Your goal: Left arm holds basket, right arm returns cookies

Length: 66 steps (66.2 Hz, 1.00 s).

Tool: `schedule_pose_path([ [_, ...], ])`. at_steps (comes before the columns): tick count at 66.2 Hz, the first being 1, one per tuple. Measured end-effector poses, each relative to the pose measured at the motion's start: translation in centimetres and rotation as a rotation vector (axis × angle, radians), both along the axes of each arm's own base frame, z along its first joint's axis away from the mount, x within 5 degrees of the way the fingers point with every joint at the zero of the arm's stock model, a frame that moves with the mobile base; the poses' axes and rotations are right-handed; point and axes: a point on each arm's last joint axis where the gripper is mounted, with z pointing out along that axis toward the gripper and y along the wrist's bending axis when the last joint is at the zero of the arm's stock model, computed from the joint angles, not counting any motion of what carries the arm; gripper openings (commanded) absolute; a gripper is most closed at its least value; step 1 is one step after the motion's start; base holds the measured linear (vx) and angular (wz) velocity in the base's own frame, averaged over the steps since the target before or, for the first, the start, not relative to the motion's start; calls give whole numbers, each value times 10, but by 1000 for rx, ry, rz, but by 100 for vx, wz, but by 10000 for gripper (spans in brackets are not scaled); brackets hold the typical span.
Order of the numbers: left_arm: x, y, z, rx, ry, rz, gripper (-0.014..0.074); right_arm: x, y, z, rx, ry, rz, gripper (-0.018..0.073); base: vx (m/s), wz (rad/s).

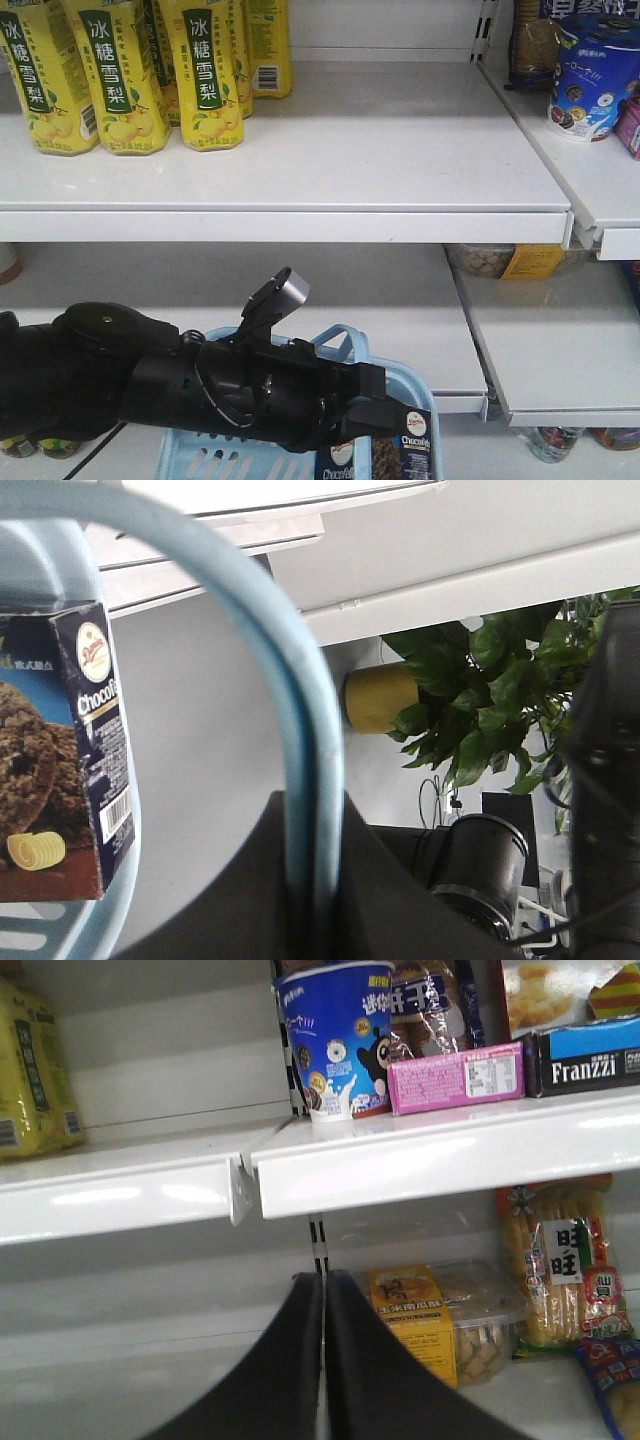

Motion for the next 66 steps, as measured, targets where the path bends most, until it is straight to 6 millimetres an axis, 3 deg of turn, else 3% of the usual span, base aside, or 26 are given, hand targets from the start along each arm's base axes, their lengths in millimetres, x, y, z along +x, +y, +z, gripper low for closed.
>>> schedule_pose_path([
  [14,0,0,0,0,0,0,-6,12,1,35,-1,130,13,-9,0,0],
  [28,0,0,0,0,0,0,-6,35,3,51,-5,381,32,-9,0,0],
  [42,0,0,0,0,0,0,-6,48,5,47,-5,534,42,-9,0,0],
  [66,0,0,0,0,0,0,-6,54,8,41,81,600,62,39,0,0],
])
